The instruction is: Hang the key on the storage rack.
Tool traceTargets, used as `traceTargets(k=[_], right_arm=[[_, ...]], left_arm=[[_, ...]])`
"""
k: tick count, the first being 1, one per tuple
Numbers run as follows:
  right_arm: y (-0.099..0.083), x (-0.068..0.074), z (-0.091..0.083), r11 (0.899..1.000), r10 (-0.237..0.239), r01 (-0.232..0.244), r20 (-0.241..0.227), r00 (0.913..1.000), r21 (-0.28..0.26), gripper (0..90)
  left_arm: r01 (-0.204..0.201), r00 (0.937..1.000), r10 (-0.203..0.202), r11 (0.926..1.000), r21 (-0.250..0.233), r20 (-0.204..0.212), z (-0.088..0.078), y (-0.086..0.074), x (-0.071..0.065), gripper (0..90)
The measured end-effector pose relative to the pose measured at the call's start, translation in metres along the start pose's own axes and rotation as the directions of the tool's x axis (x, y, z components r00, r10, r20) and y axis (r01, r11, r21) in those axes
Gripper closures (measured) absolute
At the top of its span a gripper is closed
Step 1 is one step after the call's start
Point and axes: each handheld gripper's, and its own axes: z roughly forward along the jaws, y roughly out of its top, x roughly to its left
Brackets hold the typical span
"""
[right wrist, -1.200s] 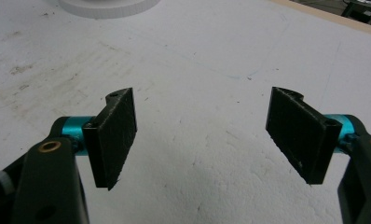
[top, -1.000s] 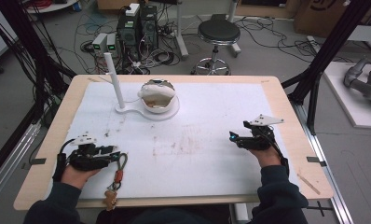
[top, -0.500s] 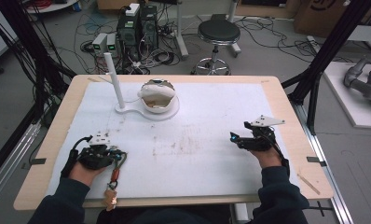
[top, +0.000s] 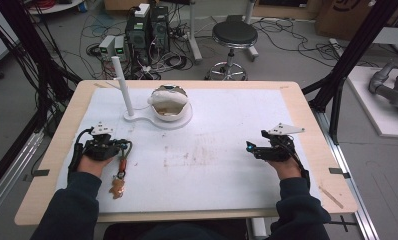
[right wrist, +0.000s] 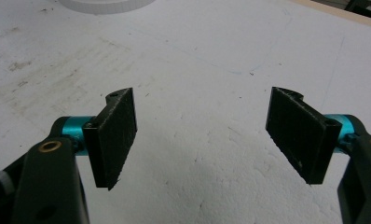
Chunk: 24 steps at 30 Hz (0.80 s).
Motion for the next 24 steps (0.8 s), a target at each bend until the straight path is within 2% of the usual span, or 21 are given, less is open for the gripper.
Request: traceTargets(k=[4,5,6,7,9,10,13,16,21,22,23,24], right_arm=[[0.0,0.001,0.0,1.0,-0.001,0.001,-0.003,1.0,-0.002,24.9],[0.0,0.001,0.0,1.0,-0.001,0.001,-0.002,1.0,-0.001,24.9],[0.0,0.001,0.0,1.0,-0.003,0.003,-0.003,1.0,-0.001,24.9],[0.0,0.001,0.0,1.0,-0.005,0.005,-0.001,1.0,0.002,24.9],[0.0,0.001,0.0,1.0,-0.002,0.002,-0.002,1.0,-0.001,24.9],[0.0,0.001,0.0,1.0,-0.006,0.006,-0.003,1.0,-0.002,24.9],[0.0,0.0,0.0,1.0,-0.006,0.006,-0.002,1.0,-0.002,25.0],[0.0,0.001,0.0,1.0,-0.008,0.008,-0.003,1.0,-0.003,25.1],[0.001,0.002,0.001,1.0,-0.009,0.009,-0.006,0.9999,0.001,25.1],[0.001,0.002,0.001,1.0,-0.012,0.012,-0.008,0.9999,0.001,25.1],[0.001,0.003,0.002,1.0,-0.008,0.008,-0.009,0.9999,0.002,25.1],[0.001,0.003,0.002,1.0,-0.009,0.009,-0.009,0.9999,0.004,25.1]], left_arm=[[0.011,0.9998,-0.011,0.9999,0.002,-0.019,0.004,0.0,0.003,83.3],[0.021,0.9997,-0.021,0.9997,-0.01,-0.006,0.003,0.0,0.003,80.3],[0.049,0.9988,-0.049,0.9987,-0.012,0.003,0.002,0.001,0.002,71.2],[0.057,0.9982,-0.057,0.9983,-0.008,0.016,-0.001,0.001,0.001,66.8],[0.062,0.998,-0.062,0.998,-0.009,0.011,-0.008,-0.002,-0.003,57.4],[0.069,0.9974,-0.069,0.9976,-0.003,0.018,-0.011,-0.004,-0.005,55.3],[0.089,0.996,-0.09,0.9944,0.057,0.006,-0.018,-0.016,-0.015,48.0],[0.094,0.9955,-0.095,0.9923,0.081,0.003,-0.023,-0.026,-0.024,45.5],[0.067,0.9977,-0.066,0.9906,0.119,-0.014,-0.023,-0.031,-0.033,47.1],[0.041,0.9983,-0.036,0.9908,0.129,-0.046,-0.02,-0.032,-0.038,47.4],[0.041,0.9983,-0.036,0.9908,0.129,-0.046,-0.02,-0.032,-0.038,48.9],[0.0,0.998,0.01,0.9894,0.145,-0.063,-0.02,-0.03,-0.041,51.5]])
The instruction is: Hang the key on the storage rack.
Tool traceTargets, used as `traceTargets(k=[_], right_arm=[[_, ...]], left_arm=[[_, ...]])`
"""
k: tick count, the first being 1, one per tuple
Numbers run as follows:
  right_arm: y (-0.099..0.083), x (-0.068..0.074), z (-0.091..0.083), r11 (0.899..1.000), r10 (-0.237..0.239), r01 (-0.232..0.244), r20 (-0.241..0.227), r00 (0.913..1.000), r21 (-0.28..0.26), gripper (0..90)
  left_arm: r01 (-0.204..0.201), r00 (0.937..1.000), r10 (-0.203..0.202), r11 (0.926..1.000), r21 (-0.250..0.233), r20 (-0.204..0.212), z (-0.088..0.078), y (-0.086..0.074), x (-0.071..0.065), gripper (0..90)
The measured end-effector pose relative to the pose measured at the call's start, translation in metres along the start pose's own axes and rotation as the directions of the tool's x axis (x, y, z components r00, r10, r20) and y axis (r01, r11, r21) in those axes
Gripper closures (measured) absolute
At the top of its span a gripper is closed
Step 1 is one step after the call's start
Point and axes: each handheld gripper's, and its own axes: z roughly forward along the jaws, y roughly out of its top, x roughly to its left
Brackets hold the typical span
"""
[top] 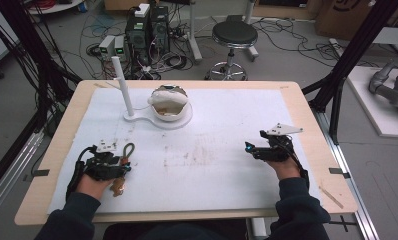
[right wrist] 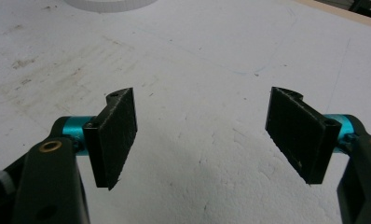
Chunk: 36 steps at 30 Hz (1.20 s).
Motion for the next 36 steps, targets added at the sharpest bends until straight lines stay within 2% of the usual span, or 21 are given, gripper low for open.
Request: traceTargets(k=[4,6,8,9,10,12,15,18,19,20,21,22,23,24,25,26,27,28,29,34,36], right_arm=[[0.0,-0.001,0.0,1.0,-0.002,0.002,0.004,1.0,0.001,25.5],[0.0,-0.001,0.0,1.0,0.002,-0.002,0.002,1.0,0.0,25.5],[0.0,-0.001,-0.001,1.0,0.005,-0.005,0.001,1.0,-0.003,25.5],[0.0,-0.001,-0.001,1.0,0.005,-0.005,0.001,1.0,-0.003,25.5],[0.0,-0.001,-0.001,1.0,0.004,-0.004,0.003,1.0,-0.005,25.5],[-0.001,-0.002,-0.002,1.0,0.013,-0.013,0.005,0.9999,-0.007,25.5],[-0.002,-0.004,-0.003,1.0,0.016,-0.016,0.006,0.9999,-0.009,25.5],[-0.003,-0.004,-0.003,1.0,0.019,-0.019,0.006,0.9998,-0.009,25.5],[-0.003,-0.004,-0.003,1.0,0.018,-0.018,0.007,0.9998,-0.009,25.5],[-0.003,-0.004,-0.003,1.0,0.016,-0.016,0.009,0.9998,-0.009,25.5],[-0.003,-0.004,-0.003,1.0,0.013,-0.013,0.011,0.9999,-0.015,25.5],[-0.003,-0.004,-0.004,1.0,0.012,-0.012,0.012,0.9999,-0.018,25.5],[-0.002,-0.004,-0.004,1.0,0.012,-0.012,0.012,0.9999,-0.021,25.5],[-0.002,-0.004,-0.004,0.999,0.018,-0.017,0.013,0.9998,-0.028,25.5],[-0.002,-0.004,-0.005,0.999,0.015,-0.015,0.013,0.9998,-0.028,25.5],[-0.002,-0.004,-0.005,0.999,0.015,-0.015,0.013,0.9998,-0.028,25.5],[-0.002,-0.004,-0.005,0.999,0.02,-0.019,0.012,0.9997,-0.029,25.5],[-0.002,-0.004,-0.005,0.999,0.027,-0.027,0.011,0.9996,-0.032,25.5],[-0.002,-0.004,-0.005,0.999,0.028,-0.028,0.011,0.9995,-0.033,25.5],[-0.002,-0.005,-0.006,0.999,0.028,-0.028,0.011,0.9995,-0.038,25.5],[-0.002,-0.005,-0.006,0.999,0.028,-0.028,0.012,0.9995,-0.042,25.5]], left_arm=[[-0.068,0.9974,0.068,0.9977,0.005,0.024,0.001,0.004,-0.003,64.3],[-0.057,0.9975,0.058,0.9983,-0.006,0.042,0.001,0.004,0.001,70.2],[-0.004,0.9968,0.006,0.9997,-0.025,0.08,0.002,0.004,0.007,71.1],[-0.004,0.9968,0.006,0.9997,-0.025,0.08,0.002,0.004,0.007,71.4],[0.026,0.9955,-0.023,0.9989,-0.039,0.092,0.002,0.004,0.01,71.4],[0.089,0.9895,-0.076,0.9913,-0.097,0.123,-0.003,0.004,0.018,71.7],[0.141,0.9814,-0.113,0.9727,-0.184,0.156,-0.013,0.006,0.026,71.7],[0.16,0.978,-0.119,0.9545,-0.251,0.171,-0.021,0.007,0.031,71.8],[0.162,0.9777,-0.116,0.9457,-0.282,0.175,-0.024,0.007,0.032,71.8],[0.161,0.9784,-0.113,0.9411,-0.297,0.173,-0.026,0.008,0.033,71.8],[0.161,0.9784,-0.113,0.9411,-0.297,0.173,-0.026,0.008,0.033,71.8],[0.16,0.9794,-0.104,0.9231,-0.35,0.173,-0.032,0.01,0.035,71.9],[0.16,0.9794,-0.104,0.9231,-0.35,0.173,-0.032,0.01,0.035,71.9],[0.167,0.979,-0.103,0.9004,-0.402,0.176,-0.04,0.014,0.038,71.8],[0.164,0.9803,-0.099,0.8895,-0.426,0.171,-0.044,0.017,0.04,71.9],[0.164,0.9803,-0.099,0.8895,-0.426,0.171,-0.044,0.017,0.04,71.9],[0.164,0.9815,-0.097,0.8736,-0.458,0.165,-0.05,0.021,0.042,71.9],[0.162,0.9829,-0.094,0.8529,-0.496,0.158,-0.057,0.028,0.045,71.8],[0.163,0.9829,-0.094,0.8434,-0.512,0.158,-0.06,0.033,0.046,71.8],[0.134,0.9901,-0.084,0.8097,-0.571,0.113,-0.075,0.066,0.054,71.8],[0.121,0.9922,-0.081,0.8034,-0.583,0.094,-0.078,0.076,0.056,71.8]])
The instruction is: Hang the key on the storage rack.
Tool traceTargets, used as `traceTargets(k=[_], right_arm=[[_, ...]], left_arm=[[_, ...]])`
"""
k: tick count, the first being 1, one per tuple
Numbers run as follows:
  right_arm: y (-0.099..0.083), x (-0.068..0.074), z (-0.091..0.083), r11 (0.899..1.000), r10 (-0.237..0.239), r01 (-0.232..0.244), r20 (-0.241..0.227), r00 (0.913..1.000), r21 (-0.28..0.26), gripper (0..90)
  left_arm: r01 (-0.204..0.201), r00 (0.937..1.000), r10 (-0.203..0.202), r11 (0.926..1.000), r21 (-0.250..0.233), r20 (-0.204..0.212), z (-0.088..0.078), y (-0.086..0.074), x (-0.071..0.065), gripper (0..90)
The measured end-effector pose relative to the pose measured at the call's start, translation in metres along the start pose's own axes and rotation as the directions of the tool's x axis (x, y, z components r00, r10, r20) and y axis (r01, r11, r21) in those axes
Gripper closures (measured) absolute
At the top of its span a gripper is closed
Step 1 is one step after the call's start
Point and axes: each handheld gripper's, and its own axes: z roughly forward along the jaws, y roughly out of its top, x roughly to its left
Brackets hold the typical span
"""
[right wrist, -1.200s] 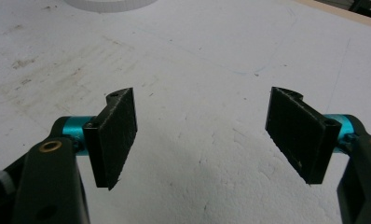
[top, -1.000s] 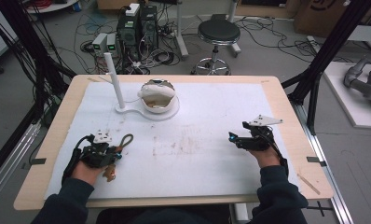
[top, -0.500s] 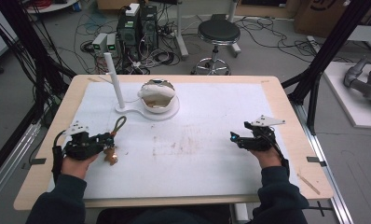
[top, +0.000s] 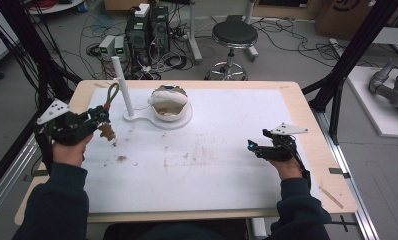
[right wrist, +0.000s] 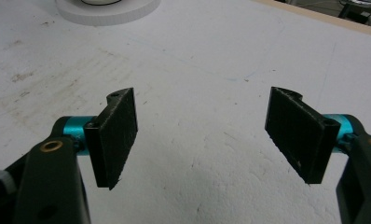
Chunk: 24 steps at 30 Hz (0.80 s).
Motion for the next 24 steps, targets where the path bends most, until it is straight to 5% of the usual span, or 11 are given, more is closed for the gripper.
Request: traceTargets(k=[5,11,24], right_arm=[[0.0,-0.001,-0.001,1.0,0.0,0.0,0.0,1.0,-0.002,25.5],[0.0,0.0,-0.001,1.0,-0.002,0.002,-0.002,1.0,-0.003,25.5],[-0.001,0.0,0.0,1.0,0.002,-0.002,-0.009,1.0,0.006,25.5]], left_arm=[[-0.023,0.999,0.023,0.9997,-0.003,-0.039,0.01,0.014,0.002,71.8],[-0.021,0.9937,0.027,0.9981,0.058,-0.109,0.028,0.015,0.01,71.8],[-0.018,0.9892,0.041,0.9864,0.163,-0.141,0.056,0.002,0.011,70.1]])
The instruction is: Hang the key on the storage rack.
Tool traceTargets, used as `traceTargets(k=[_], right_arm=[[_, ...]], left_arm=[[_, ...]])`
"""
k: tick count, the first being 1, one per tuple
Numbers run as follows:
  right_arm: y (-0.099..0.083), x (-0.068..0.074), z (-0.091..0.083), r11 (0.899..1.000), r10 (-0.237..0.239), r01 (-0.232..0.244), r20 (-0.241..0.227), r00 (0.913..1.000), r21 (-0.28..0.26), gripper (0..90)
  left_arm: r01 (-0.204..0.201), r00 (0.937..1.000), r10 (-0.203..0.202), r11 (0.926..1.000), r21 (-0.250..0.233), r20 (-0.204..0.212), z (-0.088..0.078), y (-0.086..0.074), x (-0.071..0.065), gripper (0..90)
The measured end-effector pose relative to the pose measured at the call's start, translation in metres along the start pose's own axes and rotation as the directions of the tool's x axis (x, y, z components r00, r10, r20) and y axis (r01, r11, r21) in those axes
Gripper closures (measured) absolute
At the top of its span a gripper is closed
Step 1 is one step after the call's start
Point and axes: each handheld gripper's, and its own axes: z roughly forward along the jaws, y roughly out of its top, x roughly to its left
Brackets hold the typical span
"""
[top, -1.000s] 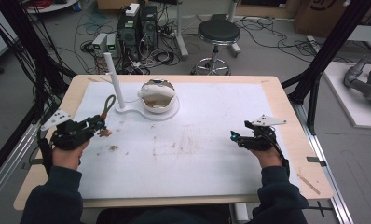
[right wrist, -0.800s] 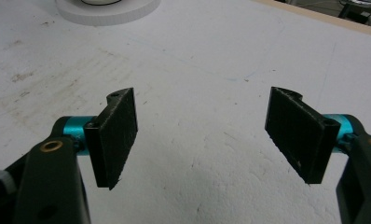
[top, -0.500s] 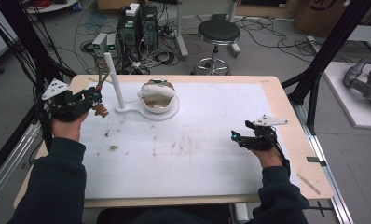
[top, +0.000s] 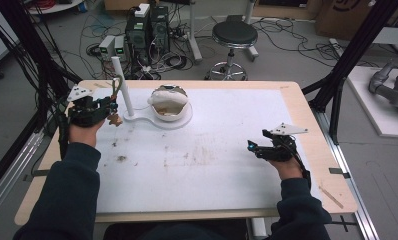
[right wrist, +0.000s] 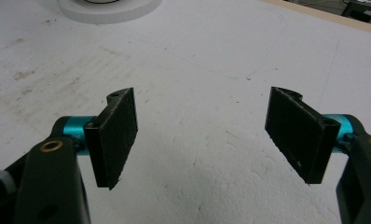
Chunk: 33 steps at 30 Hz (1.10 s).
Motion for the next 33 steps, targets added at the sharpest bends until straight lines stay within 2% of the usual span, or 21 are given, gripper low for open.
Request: traceTargets(k=[3,4,7,9,10,11,12,13,15,17,18,20,22,24,30,33], right_arm=[[0.0,-0.001,0.0,1.0,-0.001,0.001,0.001,1.0,-0.003,25.5],[-0.001,-0.001,-0.001,1.0,-0.001,0.001,0.002,1.0,-0.002,25.5],[-0.001,-0.002,-0.001,1.0,0.003,-0.003,0.004,1.0,-0.003,25.5],[-0.001,-0.002,-0.001,1.0,0.005,-0.005,0.003,1.0,-0.003,25.5],[-0.001,-0.002,-0.001,1.0,0.002,-0.002,0.004,1.0,-0.004,25.5],[-0.001,-0.002,-0.001,1.0,0.006,-0.006,0.003,1.0,-0.002,25.5],[-0.001,-0.002,0.0,1.0,0.001,-0.001,0.002,1.0,-0.002,25.5],[-0.001,-0.001,0.0,1.0,0.003,-0.003,0.002,1.0,-0.001,25.5],[-0.001,-0.001,0.0,1.0,-0.001,0.001,0.002,1.0,0.002,25.5],[-0.001,-0.001,0.0,1.0,0.0,0.0,0.003,1.0,0.003,25.5],[-0.001,-0.001,0.0,1.0,0.002,-0.002,0.003,1.0,0.003,25.5],[-0.001,-0.001,0.0,1.0,0.005,-0.005,0.0,1.0,0.003,25.4],[-0.001,-0.002,0.001,1.0,0.005,-0.005,-0.004,1.0,0.0,25.2],[-0.001,-0.002,0.001,1.0,0.002,-0.002,-0.002,1.0,0.001,24.1],[-0.001,0.0,0.002,1.0,-0.026,0.026,-0.015,0.9996,-0.001,22.0],[-0.003,0.0,0.0,1.0,-0.018,0.018,-0.018,0.9997,-0.011,21.9]], left_arm=[[0.021,0.9995,-0.021,0.9998,-0.005,0.022,0.0,-0.005,0.001,66.5],[0.058,0.9972,-0.057,0.9983,-0.011,0.048,-0.001,-0.011,0.004,65.7],[0.091,0.9919,-0.086,0.9949,-0.045,0.093,-0.005,-0.025,0.006,56.3],[0.093,0.9903,-0.087,0.9942,-0.054,0.108,-0.007,-0.03,0.006,48.1],[0.094,0.9878,-0.084,0.9931,-0.071,0.131,-0.009,-0.036,0.005,48.1],[0.087,0.9861,-0.075,0.9933,-0.075,0.148,-0.011,-0.04,0.004,38.2],[0.088,0.9837,-0.072,0.9917,-0.094,0.165,-0.014,-0.046,0.001,32.5],[0.096,0.9785,-0.075,0.9902,-0.101,0.192,-0.016,-0.05,0.0,27.5],[0.092,0.969,-0.063,0.9892,-0.114,0.239,-0.02,-0.055,-0.003,23.8],[0.075,0.965,-0.038,0.9878,-0.136,0.26,-0.023,-0.061,-0.007,22.0],[0.075,0.965,-0.038,0.9878,-0.136,0.26,-0.023,-0.061,-0.007,21.5],[0.038,0.9633,0.002,0.9886,-0.145,0.268,-0.026,-0.07,-0.012,20.1],[0.022,0.9632,0.018,0.9888,-0.148,0.268,-0.026,-0.073,-0.014,19.9],[-0.013,0.9664,0.048,0.9902,-0.139,0.253,-0.026,-0.08,-0.018,19.9],[-0.053,0.971,0.082,0.9898,-0.132,0.225,-0.025,-0.081,-0.026,19.0],[-0.07,0.972,0.097,0.9888,-0.132,0.214,-0.024,-0.08,-0.028,19.0]])
